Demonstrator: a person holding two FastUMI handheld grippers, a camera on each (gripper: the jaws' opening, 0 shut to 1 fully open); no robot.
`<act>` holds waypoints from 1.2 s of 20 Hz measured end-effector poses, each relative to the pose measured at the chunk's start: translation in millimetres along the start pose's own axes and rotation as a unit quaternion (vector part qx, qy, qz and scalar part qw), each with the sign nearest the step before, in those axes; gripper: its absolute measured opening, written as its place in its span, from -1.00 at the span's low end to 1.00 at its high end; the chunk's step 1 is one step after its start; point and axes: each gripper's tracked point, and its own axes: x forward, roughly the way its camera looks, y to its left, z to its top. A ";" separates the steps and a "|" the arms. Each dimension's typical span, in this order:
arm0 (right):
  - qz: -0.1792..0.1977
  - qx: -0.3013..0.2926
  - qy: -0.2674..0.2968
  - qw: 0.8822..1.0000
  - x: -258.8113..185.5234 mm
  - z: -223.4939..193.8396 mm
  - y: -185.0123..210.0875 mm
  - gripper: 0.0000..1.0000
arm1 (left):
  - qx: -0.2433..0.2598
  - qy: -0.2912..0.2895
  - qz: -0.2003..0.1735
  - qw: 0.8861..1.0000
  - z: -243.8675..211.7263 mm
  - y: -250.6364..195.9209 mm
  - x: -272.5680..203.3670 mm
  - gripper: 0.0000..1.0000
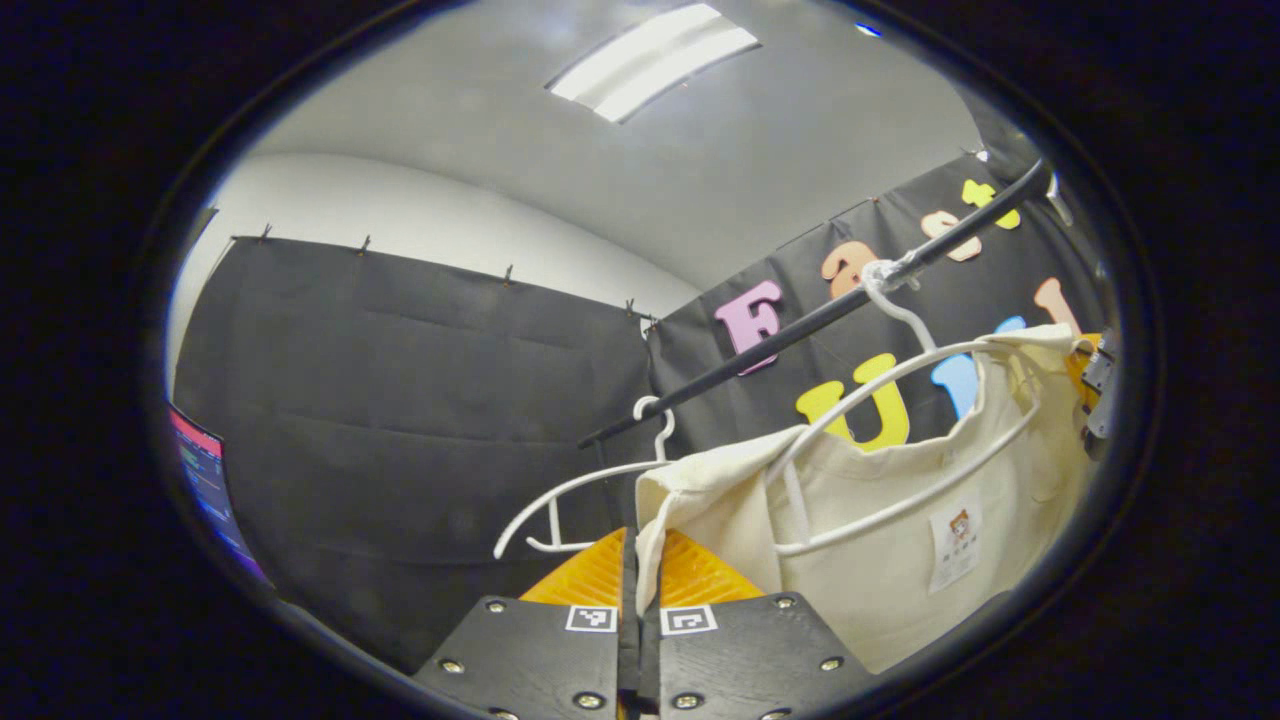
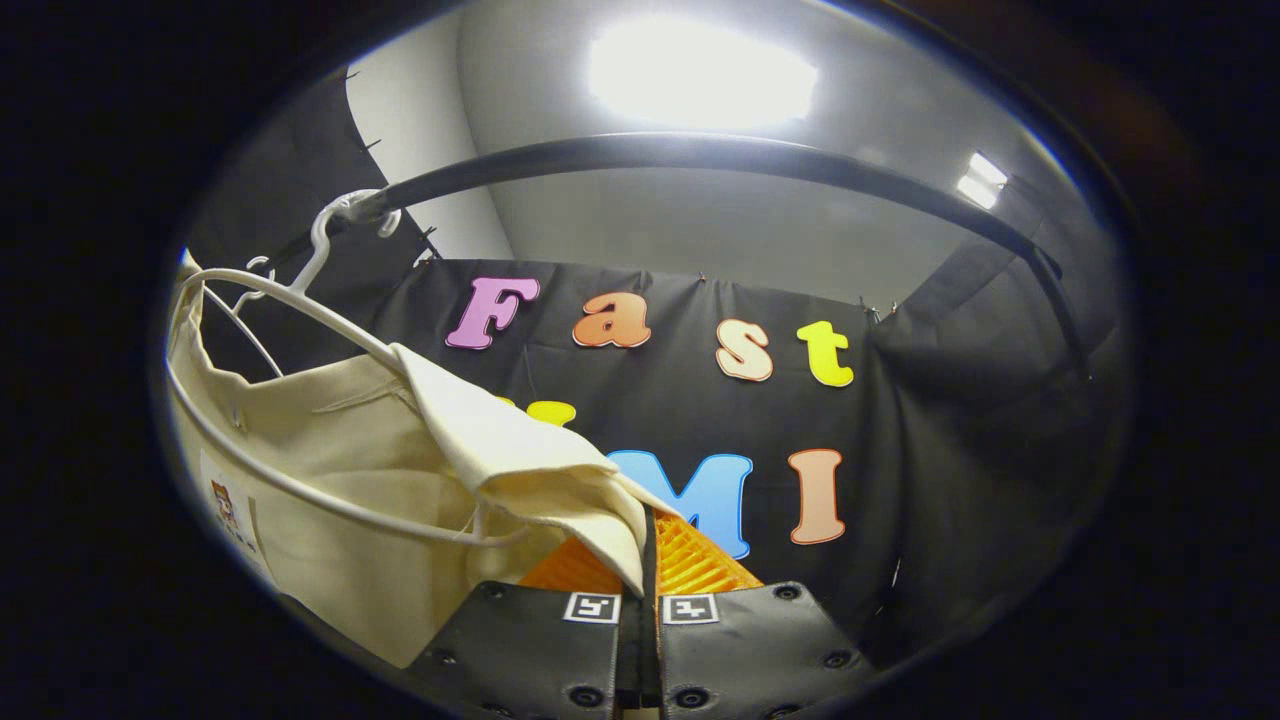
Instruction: Grasp the clothes on the hanger with both hands and then place them into the laundry hamper below.
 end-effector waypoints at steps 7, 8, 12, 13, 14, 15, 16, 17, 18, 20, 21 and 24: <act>0.007 0.006 0.000 1.000 30.9 -7.3 -6.8 -0.99 | 0.000 0.000 -0.024 1.000 -8.7 -1.9 27.8 -0.99; 0.009 0.008 0.001 1.000 36.5 -9.5 -5.7 -0.97 | 0.002 -0.001 -0.027 1.000 -9.3 -2.9 34.0 -1.00; 0.025 0.034 0.019 0.999 60.4 -25.8 5.3 -0.98 | 0.000 -0.004 -0.036 0.999 -13.1 -11.0 61.0 -0.99; 0.033 0.047 0.027 0.998 64.3 -30.5 10.8 -0.98 | 0.000 -0.004 -0.038 0.999 -14.8 -13.1 65.7 -0.99; 0.039 0.063 0.037 0.997 67.9 -36.6 14.4 -0.98 | -0.002 -0.004 -0.041 0.999 -16.5 -15.5 66.7 -0.99; 0.045 0.082 0.048 0.994 69.5 -43.5 18.3 -0.98 | -0.006 -0.004 -0.042 0.999 -18.9 -16.7 67.9 -0.99; 0.050 0.099 0.060 0.992 72.6 -50.3 22.7 -0.97 | -0.011 -0.004 -0.043 0.999 -21.9 -16.4 68.2 -0.99; 0.059 0.113 0.073 0.989 74.2 -57.1 27.2 -0.97 | -0.014 -0.003 -0.043 0.999 -24.8 -16.2 67.8 -0.99; 0.071 0.132 0.088 0.985 75.3 -64.1 34.3 -0.98 | -0.019 0.000 -0.044 0.999 -28.4 -15.4 67.9 -0.98; 0.094 0.169 0.118 0.974 73.2 -75.6 47.7 -0.97 | -0.032 0.007 -0.045 0.998 -34.5 -12.5 68.6 -0.99; 0.100 0.177 0.128 0.971 72.8 -78.0 50.1 -0.97 | -0.036 0.010 -0.045 0.998 -37.0 -10.0 69.3 -0.99; 0.118 0.179 0.141 0.967 71.8 -84.2 62.2 -0.97 | -0.039 0.008 -0.046 0.998 -39.3 -2.5 71.2 -0.99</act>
